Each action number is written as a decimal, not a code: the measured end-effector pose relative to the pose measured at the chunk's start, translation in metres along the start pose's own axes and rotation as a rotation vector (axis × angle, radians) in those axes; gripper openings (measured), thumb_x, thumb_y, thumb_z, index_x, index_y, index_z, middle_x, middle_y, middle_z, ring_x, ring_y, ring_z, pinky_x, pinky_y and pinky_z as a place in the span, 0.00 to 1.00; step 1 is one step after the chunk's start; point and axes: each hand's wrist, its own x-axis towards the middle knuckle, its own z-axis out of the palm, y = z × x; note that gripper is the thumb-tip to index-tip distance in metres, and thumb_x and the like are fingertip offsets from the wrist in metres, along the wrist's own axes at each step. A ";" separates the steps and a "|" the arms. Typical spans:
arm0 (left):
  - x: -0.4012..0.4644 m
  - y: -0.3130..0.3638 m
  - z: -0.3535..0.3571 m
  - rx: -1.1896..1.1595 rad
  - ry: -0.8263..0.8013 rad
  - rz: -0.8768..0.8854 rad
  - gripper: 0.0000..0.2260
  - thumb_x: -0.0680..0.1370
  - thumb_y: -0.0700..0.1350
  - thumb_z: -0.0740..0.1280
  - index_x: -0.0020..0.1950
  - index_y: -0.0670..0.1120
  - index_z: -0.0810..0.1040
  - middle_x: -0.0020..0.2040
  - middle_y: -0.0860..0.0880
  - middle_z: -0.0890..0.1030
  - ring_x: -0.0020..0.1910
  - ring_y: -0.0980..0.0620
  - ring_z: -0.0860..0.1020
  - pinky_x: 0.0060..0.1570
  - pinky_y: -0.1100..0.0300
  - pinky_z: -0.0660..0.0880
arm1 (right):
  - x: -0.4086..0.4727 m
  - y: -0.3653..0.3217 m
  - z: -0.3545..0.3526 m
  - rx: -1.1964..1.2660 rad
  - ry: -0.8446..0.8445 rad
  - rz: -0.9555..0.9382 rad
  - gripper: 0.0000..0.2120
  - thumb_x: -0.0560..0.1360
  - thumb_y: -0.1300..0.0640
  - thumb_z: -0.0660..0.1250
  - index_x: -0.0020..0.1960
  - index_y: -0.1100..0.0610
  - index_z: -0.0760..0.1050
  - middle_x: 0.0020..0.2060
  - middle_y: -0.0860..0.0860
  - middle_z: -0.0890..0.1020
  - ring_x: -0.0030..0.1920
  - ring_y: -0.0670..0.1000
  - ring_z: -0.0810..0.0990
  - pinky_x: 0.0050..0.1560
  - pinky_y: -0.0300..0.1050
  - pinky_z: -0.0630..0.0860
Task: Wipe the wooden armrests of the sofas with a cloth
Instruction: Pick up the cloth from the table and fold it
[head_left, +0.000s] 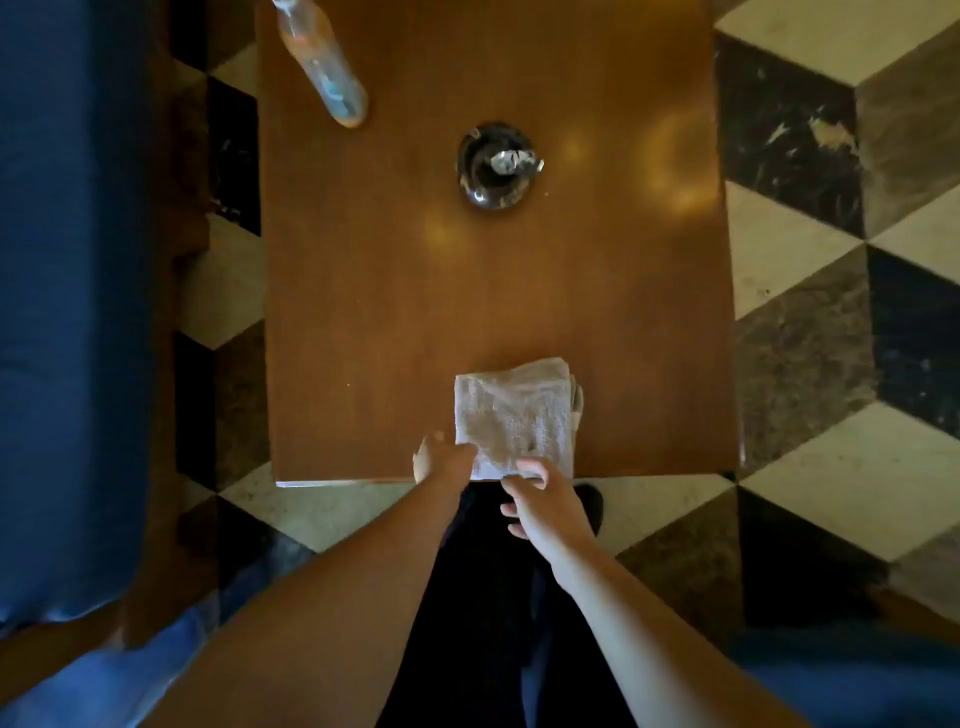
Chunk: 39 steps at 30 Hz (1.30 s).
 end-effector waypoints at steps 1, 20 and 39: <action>0.008 0.006 0.003 0.039 0.021 0.007 0.25 0.75 0.48 0.74 0.70 0.41 0.76 0.64 0.41 0.80 0.62 0.39 0.78 0.55 0.49 0.77 | 0.012 0.000 0.000 0.013 0.009 0.021 0.10 0.83 0.52 0.66 0.64 0.46 0.73 0.49 0.45 0.82 0.46 0.45 0.85 0.45 0.40 0.84; -0.049 0.077 0.012 0.151 -0.263 0.241 0.16 0.75 0.42 0.70 0.62 0.44 0.77 0.53 0.44 0.83 0.46 0.46 0.82 0.39 0.53 0.82 | -0.034 -0.004 -0.039 0.153 0.156 0.095 0.08 0.82 0.52 0.67 0.57 0.53 0.74 0.44 0.50 0.81 0.46 0.53 0.82 0.51 0.57 0.82; -0.448 0.127 0.136 0.605 -0.959 0.791 0.20 0.78 0.50 0.67 0.70 0.48 0.74 0.52 0.45 0.86 0.48 0.46 0.86 0.31 0.60 0.79 | -0.250 0.106 -0.236 0.218 0.845 -0.567 0.48 0.67 0.37 0.76 0.80 0.32 0.54 0.74 0.40 0.73 0.69 0.37 0.73 0.67 0.36 0.73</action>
